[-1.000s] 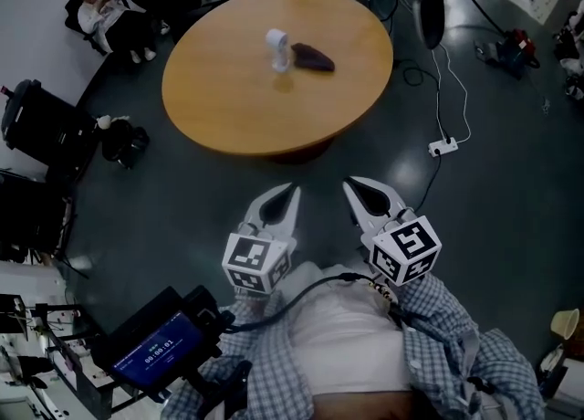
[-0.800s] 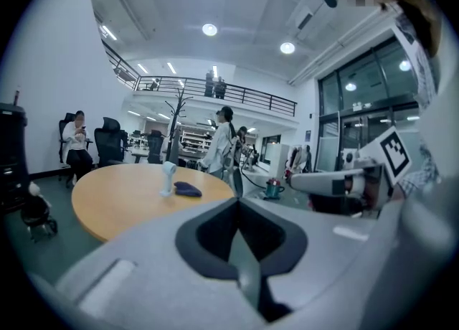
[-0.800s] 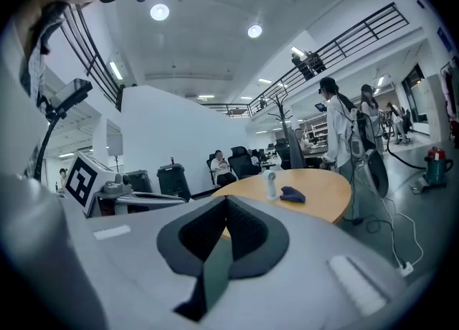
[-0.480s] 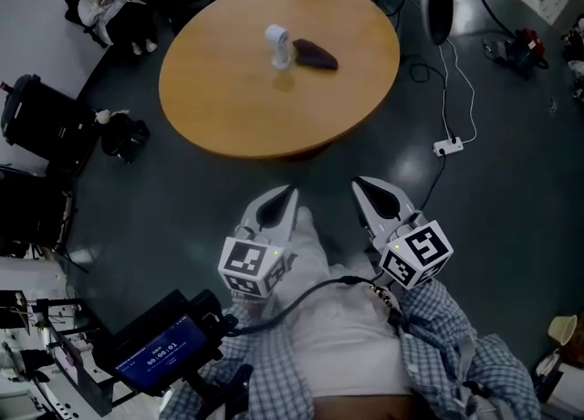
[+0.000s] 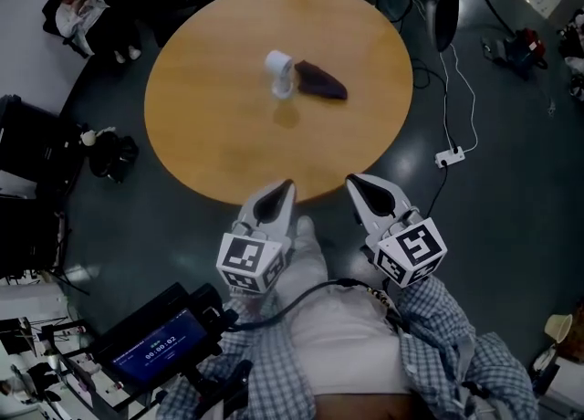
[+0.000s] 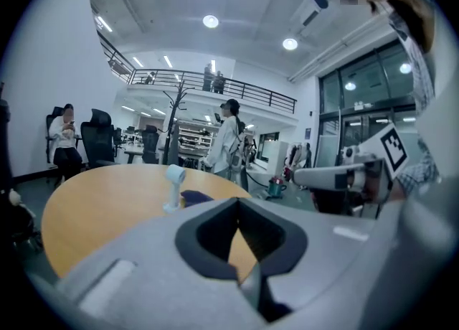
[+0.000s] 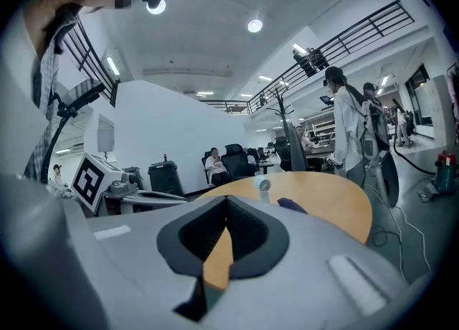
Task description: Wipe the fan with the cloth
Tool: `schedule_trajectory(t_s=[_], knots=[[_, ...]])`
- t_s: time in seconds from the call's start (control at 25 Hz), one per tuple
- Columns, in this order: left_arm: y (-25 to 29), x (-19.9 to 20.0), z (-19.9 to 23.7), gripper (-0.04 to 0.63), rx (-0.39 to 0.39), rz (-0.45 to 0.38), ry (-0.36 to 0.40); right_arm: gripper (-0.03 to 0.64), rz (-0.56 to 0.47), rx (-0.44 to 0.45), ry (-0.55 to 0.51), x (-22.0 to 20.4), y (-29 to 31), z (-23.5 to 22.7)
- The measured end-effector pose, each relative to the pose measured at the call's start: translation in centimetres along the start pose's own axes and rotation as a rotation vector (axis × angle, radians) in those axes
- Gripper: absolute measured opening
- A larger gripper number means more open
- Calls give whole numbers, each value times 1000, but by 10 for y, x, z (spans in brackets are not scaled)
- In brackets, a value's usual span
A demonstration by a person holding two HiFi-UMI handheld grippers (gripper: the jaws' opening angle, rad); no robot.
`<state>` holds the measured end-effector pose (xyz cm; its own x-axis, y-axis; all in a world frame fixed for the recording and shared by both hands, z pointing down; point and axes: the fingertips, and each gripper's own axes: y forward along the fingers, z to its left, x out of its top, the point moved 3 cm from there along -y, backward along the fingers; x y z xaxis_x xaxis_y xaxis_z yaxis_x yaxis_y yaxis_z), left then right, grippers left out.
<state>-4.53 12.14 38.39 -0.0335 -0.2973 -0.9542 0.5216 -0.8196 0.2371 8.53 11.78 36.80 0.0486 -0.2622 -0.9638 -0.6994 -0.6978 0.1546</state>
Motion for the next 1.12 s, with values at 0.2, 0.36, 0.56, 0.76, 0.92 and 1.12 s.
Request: schedule_trajectory(t_s=[0.2, 0.36, 0.56, 0.76, 0.92, 1.12], knots=[[48, 27, 59, -2, -49, -27, 10, 3, 36, -21, 1, 16, 75, -33], [78, 29, 92, -2, -70, -4, 47, 3, 75, -50, -13, 18, 106, -52], [119, 15, 130, 59, -70, 14, 97, 3, 134, -48, -12, 9, 133, -74], [159, -8, 159, 136, -34, 77, 118, 3, 197, -8, -8, -1, 153, -92], [188, -30, 187, 188, 6, 153, 155, 3, 239, -9, 10, -10, 176, -108], [218, -63, 203, 222, 41, 260, 193, 3, 302, -25, 12, -26, 183, -137]])
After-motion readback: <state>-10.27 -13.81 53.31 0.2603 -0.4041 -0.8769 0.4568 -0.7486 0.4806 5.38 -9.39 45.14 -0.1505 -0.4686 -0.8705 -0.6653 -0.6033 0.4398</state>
